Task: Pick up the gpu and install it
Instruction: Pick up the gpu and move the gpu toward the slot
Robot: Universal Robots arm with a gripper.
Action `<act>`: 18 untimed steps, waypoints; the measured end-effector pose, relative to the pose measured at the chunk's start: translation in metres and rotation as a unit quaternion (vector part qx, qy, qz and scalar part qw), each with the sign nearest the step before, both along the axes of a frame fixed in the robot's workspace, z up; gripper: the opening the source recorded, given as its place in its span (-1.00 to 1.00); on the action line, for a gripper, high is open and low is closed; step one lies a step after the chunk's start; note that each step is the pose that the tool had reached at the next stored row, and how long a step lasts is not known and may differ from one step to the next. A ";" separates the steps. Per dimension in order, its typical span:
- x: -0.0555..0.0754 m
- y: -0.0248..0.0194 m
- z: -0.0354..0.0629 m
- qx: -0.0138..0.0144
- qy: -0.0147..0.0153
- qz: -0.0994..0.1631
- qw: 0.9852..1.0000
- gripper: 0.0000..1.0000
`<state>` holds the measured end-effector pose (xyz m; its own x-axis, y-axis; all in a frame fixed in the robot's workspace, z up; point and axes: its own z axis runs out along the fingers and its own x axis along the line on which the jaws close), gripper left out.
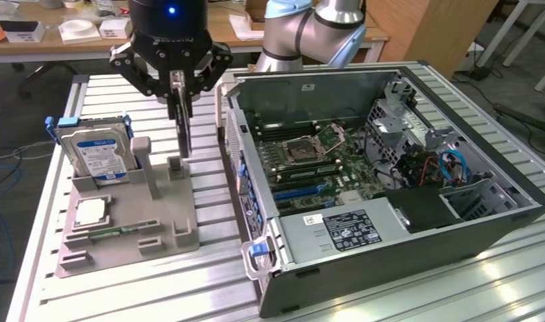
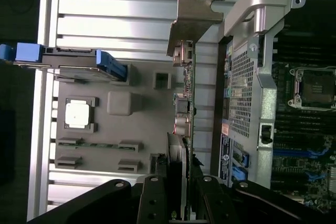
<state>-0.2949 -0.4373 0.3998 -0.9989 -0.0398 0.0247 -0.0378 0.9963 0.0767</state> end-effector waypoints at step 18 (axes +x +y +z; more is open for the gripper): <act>0.038 0.0000 -0.0017 0.000 0.000 0.003 1.000 -0.47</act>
<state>-0.2571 -0.4373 0.3981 -0.9987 -0.0448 0.0248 -0.0428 0.9961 0.0766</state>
